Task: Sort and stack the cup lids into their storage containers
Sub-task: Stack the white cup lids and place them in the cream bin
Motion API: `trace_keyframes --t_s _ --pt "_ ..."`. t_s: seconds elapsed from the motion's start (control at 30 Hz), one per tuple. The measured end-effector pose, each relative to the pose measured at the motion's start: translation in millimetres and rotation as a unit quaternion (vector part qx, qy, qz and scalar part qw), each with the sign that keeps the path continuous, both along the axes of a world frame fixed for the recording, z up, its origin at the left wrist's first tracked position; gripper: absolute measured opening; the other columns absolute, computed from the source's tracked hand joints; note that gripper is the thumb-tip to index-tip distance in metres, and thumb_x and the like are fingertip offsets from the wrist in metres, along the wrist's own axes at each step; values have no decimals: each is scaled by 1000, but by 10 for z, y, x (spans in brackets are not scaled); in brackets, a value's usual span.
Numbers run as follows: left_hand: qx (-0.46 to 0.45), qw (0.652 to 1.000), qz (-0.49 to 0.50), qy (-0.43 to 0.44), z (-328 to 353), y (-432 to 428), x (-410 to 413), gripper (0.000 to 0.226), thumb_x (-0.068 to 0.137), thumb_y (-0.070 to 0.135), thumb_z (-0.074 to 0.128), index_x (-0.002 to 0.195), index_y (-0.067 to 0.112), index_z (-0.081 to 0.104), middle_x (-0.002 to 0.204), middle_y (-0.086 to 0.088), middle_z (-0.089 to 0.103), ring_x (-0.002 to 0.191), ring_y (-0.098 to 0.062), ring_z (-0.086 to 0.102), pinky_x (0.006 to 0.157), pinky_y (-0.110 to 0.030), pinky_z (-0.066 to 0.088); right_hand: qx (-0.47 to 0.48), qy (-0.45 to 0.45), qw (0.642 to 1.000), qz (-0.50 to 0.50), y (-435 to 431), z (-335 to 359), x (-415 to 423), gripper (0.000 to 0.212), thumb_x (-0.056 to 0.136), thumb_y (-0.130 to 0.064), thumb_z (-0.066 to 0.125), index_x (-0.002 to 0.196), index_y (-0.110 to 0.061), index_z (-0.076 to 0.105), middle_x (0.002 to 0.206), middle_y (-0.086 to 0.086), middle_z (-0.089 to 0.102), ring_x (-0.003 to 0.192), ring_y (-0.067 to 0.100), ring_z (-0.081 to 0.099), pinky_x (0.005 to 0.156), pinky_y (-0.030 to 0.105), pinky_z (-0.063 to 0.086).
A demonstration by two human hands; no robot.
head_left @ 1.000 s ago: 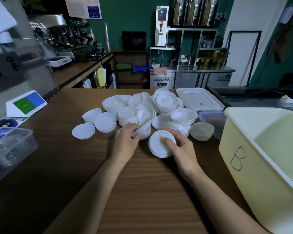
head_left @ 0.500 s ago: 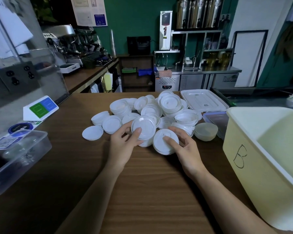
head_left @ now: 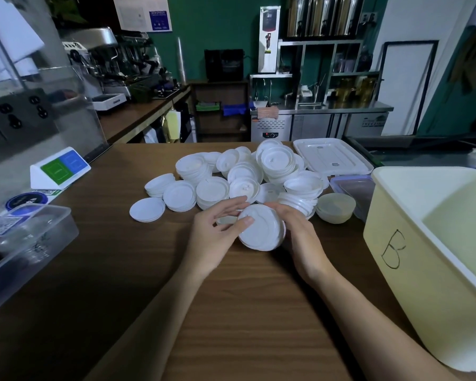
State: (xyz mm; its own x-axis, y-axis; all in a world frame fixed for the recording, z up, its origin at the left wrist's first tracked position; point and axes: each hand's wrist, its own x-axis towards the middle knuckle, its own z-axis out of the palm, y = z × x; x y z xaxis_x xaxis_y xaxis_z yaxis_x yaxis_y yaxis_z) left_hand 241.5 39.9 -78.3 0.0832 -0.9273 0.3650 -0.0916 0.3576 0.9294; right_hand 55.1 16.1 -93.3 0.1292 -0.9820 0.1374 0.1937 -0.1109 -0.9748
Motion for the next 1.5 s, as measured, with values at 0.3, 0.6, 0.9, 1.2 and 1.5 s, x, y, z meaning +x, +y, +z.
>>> trace_keyframes --t_s 0.3,0.6,0.9,1.2,1.5 --pt "-15 997 41 -63 -43 16 -71 34 84 22 87 116 30 79 108 18 78 87 -8 73 81 -19 55 -58 21 997 42 44 -26 -30 31 101 -19 68 130 -8 71 131 8 73 129 25 65 117 45 47" --pt "5 998 -11 -57 -41 17 -35 32 95 26 75 127 23 74 119 14 76 115 -4 70 101 -28 55 -45 -27 997 61 33 7 -23 46 92 -21 71 136 -7 67 132 11 73 130 27 65 114 42 48" --pt "17 1000 0 -16 -36 -30 -9 25 92 19 80 116 23 77 112 8 79 107 -14 74 101 -42 58 -40 -30 996 72 51 14 -8 45 94 -13 75 137 -8 64 131 10 74 129 25 66 110 36 51" --pt "-32 980 85 -179 -75 -46 106 34 95 46 68 119 23 75 111 18 76 108 0 69 93 -20 55 -43 40 998 17 54 32 -36 42 90 -8 81 130 -19 70 123 -1 77 119 15 71 105 32 55" --pt "-57 917 103 -382 -224 -148 263 26 91 6 74 111 22 81 103 13 78 93 -1 71 84 -31 60 -52 69 995 -42 20 28 -90 38 89 -8 83 123 -21 72 115 -9 77 106 2 71 87 13 52"
